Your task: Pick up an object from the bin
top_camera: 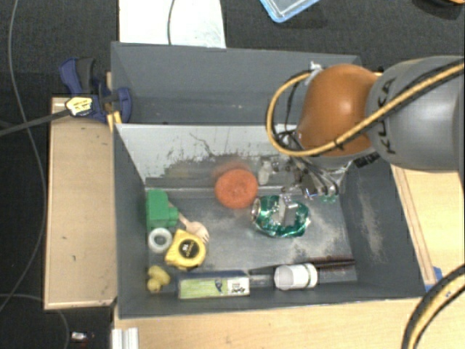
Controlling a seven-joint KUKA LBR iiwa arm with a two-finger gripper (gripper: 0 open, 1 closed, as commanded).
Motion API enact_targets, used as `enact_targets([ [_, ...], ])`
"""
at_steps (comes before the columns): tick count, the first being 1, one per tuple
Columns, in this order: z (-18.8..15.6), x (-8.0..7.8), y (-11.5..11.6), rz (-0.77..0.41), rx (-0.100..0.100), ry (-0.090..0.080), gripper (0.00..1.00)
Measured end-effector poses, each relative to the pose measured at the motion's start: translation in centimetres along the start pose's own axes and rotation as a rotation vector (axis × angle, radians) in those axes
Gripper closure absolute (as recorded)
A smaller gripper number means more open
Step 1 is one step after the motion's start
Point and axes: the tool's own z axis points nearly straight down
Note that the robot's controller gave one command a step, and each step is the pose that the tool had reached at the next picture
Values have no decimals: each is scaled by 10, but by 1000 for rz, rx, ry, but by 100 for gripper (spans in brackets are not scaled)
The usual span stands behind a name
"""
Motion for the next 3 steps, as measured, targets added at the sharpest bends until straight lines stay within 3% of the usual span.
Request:
enact_targets([
  [1,45,9,-17,137,1,14,0],
  [2,80,16,-53,49,3,5,0],
  [3,77,16,-44,203,1,5,100],
])
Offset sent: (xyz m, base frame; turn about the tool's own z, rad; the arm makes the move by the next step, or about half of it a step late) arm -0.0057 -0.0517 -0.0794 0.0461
